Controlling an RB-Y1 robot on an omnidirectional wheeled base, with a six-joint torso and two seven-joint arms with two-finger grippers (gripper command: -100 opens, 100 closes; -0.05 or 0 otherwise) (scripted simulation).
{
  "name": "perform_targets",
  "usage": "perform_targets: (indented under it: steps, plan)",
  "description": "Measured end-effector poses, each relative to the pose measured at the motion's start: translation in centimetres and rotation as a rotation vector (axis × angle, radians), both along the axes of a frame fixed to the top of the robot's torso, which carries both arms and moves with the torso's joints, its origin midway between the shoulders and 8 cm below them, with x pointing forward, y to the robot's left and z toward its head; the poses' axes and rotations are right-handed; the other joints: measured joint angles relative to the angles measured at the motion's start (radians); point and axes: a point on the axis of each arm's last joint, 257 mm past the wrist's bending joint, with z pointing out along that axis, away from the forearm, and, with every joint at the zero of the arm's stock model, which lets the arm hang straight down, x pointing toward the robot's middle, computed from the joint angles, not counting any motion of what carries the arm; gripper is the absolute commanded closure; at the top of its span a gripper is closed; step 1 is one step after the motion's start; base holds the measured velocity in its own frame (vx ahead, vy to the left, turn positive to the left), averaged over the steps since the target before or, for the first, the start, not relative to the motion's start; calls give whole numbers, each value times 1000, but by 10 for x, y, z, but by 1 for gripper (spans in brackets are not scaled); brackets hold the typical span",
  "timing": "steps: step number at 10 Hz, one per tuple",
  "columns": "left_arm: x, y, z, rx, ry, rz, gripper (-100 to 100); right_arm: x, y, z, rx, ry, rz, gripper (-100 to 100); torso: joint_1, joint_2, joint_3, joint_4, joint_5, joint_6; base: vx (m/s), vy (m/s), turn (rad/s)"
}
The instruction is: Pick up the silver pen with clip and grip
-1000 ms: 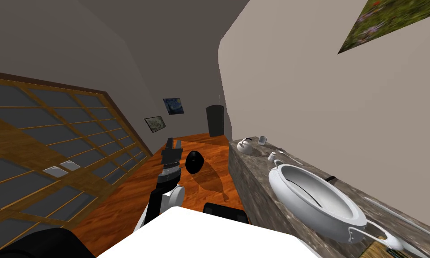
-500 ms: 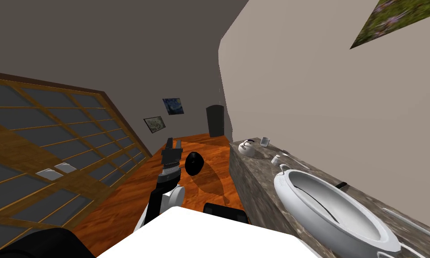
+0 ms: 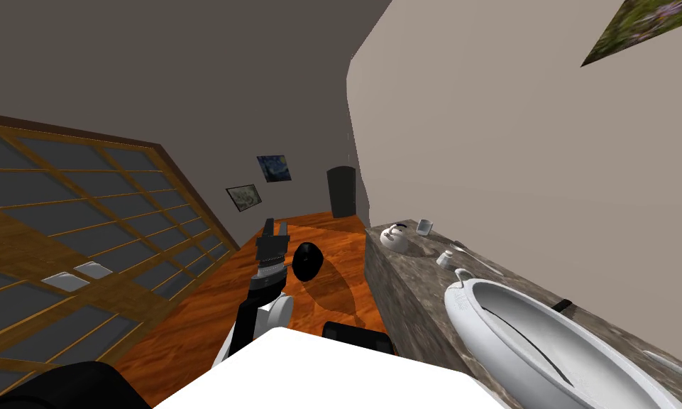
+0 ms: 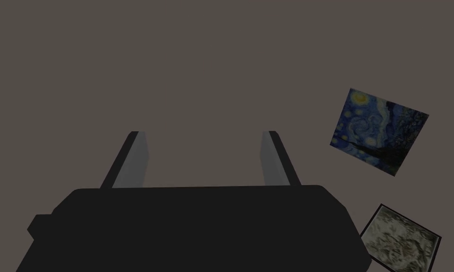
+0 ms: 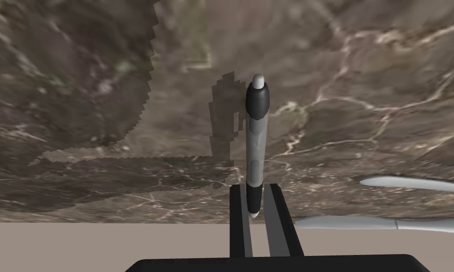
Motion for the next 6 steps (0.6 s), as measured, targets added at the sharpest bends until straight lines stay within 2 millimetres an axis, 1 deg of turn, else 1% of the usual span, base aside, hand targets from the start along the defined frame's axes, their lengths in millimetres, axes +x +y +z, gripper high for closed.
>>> perform_targets:
  steps: [1, 2, 3, 4, 5, 6]
  plan:
    - [0, 0, 0, 0, 0, 0, 0, -5, -1, 0, 8, 15, 14, 100, -1, 2, 1, 0, 1, 1, 94, 17, 41]
    - [0, 0, 0, 0, 0, 0, 0, -27, 2, 4, 19, 29, -12, 100, 0, 0, 0, 0, 1, 3, 94, 21, -10]
    - [0, 0, 0, 0, 0, 0, 0, -46, 6, 8, 33, 41, -34, 100, 1, 0, 0, -1, 1, 2, 46, 20, -13]
    - [0, 0, 0, 0, 0, 0, 0, -56, 8, 10, 42, 56, -37, 100, 0, 1, 0, 0, 1, 1, 17, 12, 3]
    - [0, 0, 0, 0, 0, 0, 0, -61, 10, 8, 49, 73, -27, 100, -1, 2, 1, 0, 0, 1, 4, 5, -1]
    - [0, 0, 0, 0, 0, 0, 0, -61, 10, 8, 51, 75, -25, 0, -1, 3, 2, 0, 0, 1, 0, 0, 0]
